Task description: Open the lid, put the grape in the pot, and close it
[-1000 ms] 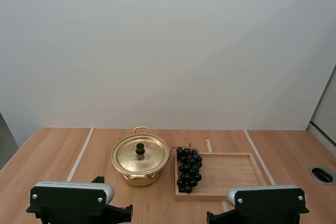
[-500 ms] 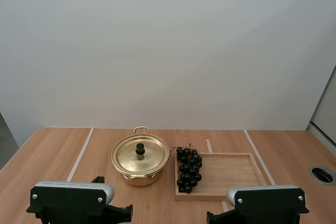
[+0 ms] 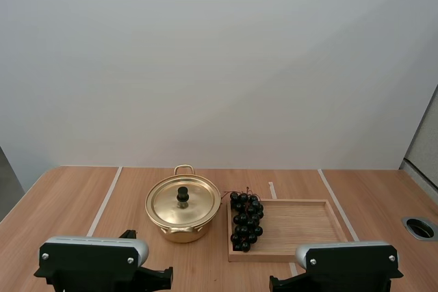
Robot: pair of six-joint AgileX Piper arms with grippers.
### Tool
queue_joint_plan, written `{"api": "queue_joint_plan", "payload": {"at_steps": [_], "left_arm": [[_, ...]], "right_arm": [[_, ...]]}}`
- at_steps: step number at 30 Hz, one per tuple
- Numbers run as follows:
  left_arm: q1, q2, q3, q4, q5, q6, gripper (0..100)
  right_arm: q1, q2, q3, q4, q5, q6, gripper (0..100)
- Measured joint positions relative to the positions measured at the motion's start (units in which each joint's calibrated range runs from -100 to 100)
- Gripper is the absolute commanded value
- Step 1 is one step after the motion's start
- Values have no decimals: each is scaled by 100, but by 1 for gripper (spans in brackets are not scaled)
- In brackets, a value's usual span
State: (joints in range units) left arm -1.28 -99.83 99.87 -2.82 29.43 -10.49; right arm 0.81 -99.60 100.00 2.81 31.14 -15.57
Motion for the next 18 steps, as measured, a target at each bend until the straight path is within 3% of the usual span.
{"api": "queue_joint_plan", "payload": {"at_steps": [10, 18], "left_arm": [[0, 0, -486, 0, 55, 0, 0], [0, 0, -1922, 0, -66, 10, 0]], "right_arm": [[0, 0, -165, 0, 244, 0, 0], [0, -15, -1618, 0, 1120, 0, 0]]}}
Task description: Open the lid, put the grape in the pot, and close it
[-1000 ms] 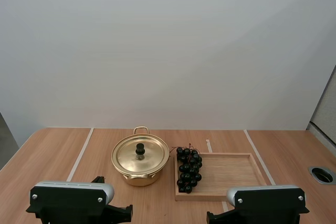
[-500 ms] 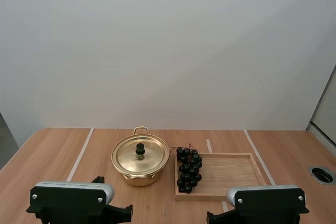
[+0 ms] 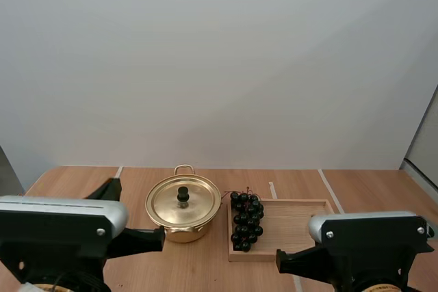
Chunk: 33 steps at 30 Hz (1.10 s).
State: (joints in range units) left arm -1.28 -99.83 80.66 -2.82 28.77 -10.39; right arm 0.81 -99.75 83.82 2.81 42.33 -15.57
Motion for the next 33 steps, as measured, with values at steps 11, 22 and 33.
{"api": "queue_joint_plan", "payload": {"at_steps": [11, 22, 33], "left_arm": [[0, -17, -1249, 0, 1145, 9, 0], [0, 741, -1306, 0, 1705, 216, 5], [0, 2468, -1306, 0, 1718, 262, 100]], "right_arm": [[0, 0, -1048, 63, 126, 0, 0], [0, 1076, -1059, 411, 178, 0, 29], [0, 1884, -1059, 444, -576, -8, 100]]}}
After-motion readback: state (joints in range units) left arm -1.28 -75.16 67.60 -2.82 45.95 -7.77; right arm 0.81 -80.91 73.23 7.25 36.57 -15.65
